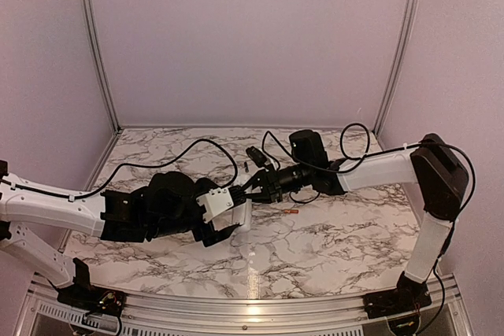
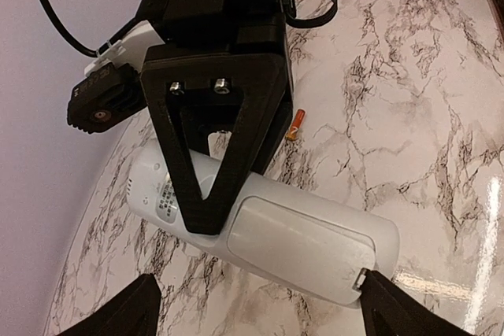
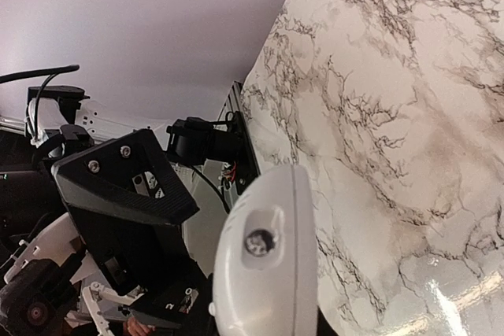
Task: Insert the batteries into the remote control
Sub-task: Remove the battery cover from the remote control.
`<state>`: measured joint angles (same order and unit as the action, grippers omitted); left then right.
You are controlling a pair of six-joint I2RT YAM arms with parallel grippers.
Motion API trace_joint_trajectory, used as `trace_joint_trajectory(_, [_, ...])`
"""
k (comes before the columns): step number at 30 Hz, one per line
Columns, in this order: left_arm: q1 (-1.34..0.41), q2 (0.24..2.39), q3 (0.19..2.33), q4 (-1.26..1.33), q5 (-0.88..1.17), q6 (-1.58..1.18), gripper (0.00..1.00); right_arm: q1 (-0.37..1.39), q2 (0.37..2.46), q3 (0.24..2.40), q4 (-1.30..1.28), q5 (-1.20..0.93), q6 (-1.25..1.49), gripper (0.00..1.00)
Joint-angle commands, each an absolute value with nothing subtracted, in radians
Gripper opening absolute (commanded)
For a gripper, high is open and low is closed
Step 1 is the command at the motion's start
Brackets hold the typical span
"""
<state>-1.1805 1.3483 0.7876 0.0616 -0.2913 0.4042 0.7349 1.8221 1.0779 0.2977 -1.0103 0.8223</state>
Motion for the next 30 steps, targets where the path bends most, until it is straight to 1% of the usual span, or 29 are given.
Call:
trace_joint_trajectory(1, [-1.167, 1.358, 0.762, 0.118, -0.328, 0.392, 0.92, 0.716, 1.846, 1.050, 0.430, -1.041, 0.923, 0.00])
trace_joint_trajectory(17, [-1.151, 1.303, 0.729, 0.119, -0.290, 0.329, 0.95, 0.687, 1.857, 1.028, 0.423, -0.995, 0.915, 0.00])
trace_joint_trajectory(22, [-1.140, 1.323, 0.752, 0.112, -0.249, 0.212, 0.95, 0.683, 1.861, 1.031, 0.382, -0.950, 0.885, 0.00])
trace_joint_trajectory(24, [-1.139, 1.345, 0.783, 0.095, -0.219, 0.145, 0.93, 0.681, 1.861, 1.028, 0.380, -0.935, 0.886, 0.00])
trace_joint_trajectory(28, [-1.138, 1.391, 0.860, 0.032, -0.209, 0.014, 0.83, 0.675, 1.861, 1.024, 0.380, -0.916, 0.891, 0.00])
trace_joint_trajectory(30, [-1.138, 1.401, 0.876, 0.029, -0.211, -0.066, 0.81, 0.667, 1.855, 1.020, 0.380, -0.906, 0.890, 0.00])
